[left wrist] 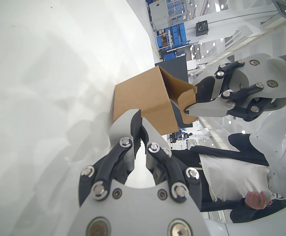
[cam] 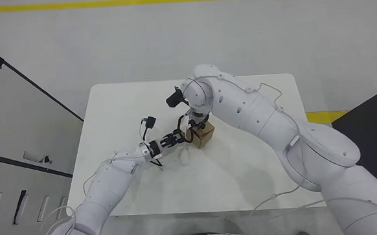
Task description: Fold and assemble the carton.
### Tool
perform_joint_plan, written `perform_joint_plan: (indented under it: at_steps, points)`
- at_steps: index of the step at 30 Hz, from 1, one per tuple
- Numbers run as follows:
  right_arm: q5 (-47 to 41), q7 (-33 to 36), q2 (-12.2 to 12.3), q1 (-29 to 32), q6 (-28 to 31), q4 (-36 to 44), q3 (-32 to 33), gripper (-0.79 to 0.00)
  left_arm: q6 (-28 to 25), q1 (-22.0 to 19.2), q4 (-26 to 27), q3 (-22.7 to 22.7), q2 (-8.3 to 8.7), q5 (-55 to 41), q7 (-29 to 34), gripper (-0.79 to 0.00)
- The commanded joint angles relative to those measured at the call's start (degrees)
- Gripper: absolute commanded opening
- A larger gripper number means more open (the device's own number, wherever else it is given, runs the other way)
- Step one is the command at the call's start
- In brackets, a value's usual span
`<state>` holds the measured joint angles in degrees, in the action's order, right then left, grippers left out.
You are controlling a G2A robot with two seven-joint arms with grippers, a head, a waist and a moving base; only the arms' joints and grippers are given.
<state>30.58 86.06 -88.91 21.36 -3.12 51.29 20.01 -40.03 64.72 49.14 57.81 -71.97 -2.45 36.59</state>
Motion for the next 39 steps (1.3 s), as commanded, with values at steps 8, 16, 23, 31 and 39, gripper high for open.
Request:
perform_joint_plan:
  at_steps: [8, 16, 23, 31, 39]
  points:
    - [-0.06, -0.42, -1.73, -0.26, 0.76, -2.78, -0.18, -0.714, -0.60, -0.25, -0.62, 0.05, 0.01, -0.52, 0.29, -0.785]
    - [0.03, -0.68, -3.02, -0.29, 1.48, -5.10, -0.20, -0.717, -0.87, -0.28, -0.96, 0.08, 0.05, -0.89, 0.65, -0.785]
    - [0.43, -0.87, -4.06, -0.47, 1.93, -6.73, -0.18, -0.711, -0.95, -0.33, -1.18, 0.17, 0.10, -1.12, 0.66, -0.785]
    - [0.37, -1.28, -5.11, -0.55, 3.05, -8.92, 0.13, -0.708, -0.81, -0.59, -1.51, 0.11, 0.08, -1.19, 0.66, -0.785]
    - [0.33, -1.64, -6.12, -0.61, 4.08, -11.01, 0.41, -0.690, -0.88, -0.74, -1.71, 0.02, 0.05, -1.34, 0.67, -0.785]
